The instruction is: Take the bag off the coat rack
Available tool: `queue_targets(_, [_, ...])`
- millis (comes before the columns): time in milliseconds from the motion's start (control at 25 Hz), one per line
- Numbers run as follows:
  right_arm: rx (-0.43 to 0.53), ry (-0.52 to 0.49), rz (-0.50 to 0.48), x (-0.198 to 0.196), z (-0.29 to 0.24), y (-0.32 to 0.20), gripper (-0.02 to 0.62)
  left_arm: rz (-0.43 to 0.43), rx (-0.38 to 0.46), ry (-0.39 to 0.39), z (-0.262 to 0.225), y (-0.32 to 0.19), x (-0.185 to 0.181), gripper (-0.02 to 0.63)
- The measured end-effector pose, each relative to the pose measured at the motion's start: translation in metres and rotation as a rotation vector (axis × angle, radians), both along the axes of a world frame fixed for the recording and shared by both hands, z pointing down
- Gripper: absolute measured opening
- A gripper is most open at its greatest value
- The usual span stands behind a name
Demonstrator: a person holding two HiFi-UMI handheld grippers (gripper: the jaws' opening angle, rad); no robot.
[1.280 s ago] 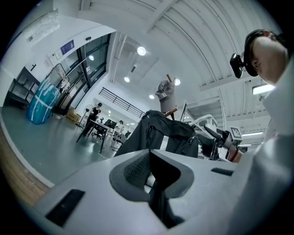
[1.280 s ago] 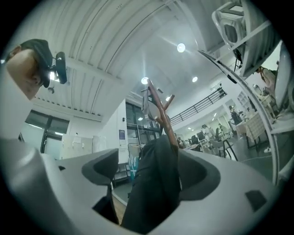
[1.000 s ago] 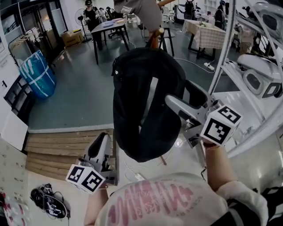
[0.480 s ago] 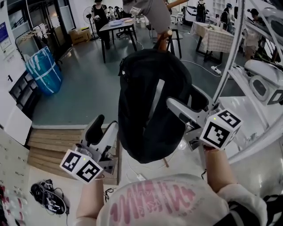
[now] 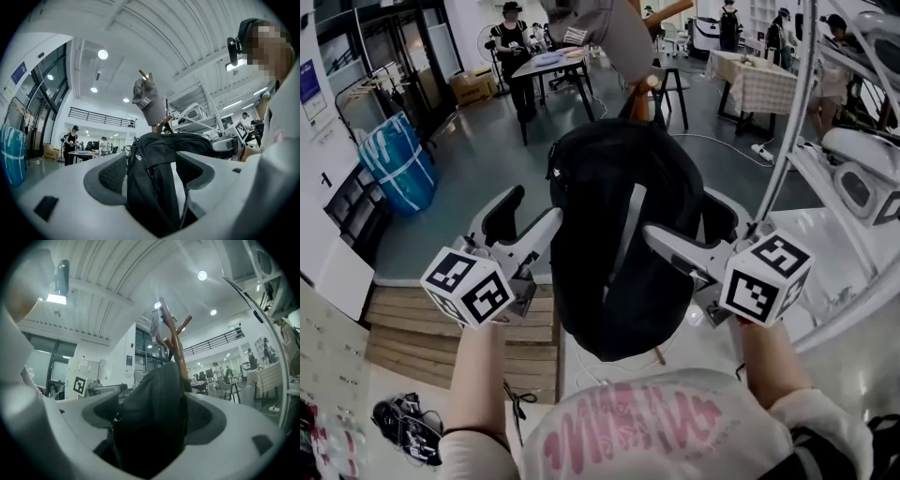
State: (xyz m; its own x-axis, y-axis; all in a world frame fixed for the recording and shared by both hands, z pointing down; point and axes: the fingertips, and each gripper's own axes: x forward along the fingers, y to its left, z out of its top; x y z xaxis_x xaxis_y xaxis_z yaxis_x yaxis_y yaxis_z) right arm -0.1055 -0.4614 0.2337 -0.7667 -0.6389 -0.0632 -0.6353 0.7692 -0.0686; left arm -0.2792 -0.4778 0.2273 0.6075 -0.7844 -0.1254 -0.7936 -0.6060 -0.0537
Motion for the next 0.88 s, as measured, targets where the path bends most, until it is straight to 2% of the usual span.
queue_targets(160, [-0.007,0.009,-0.015,0.005,-0.001,-0.002,0.436,-0.012,0.002,-0.073,-0.006,-0.034,0.018,0.318])
queue_targets(360, [-0.017,-0.008,-0.025,0.008,-0.001,-0.004,0.434,-0.048,0.022,-0.227,-0.010,-0.060,0.029,0.318])
queue_targets(640, [-0.022,-0.008,-0.063,0.005,0.000,-0.006,0.430,-0.030,-0.015,-0.327,-0.003,-0.090,0.046,0.321])
queue_targets(880, [-0.034,-0.009,-0.100,0.005,0.000,-0.011,0.430,-0.011,0.015,-0.266,-0.011,-0.104,0.057,0.319])
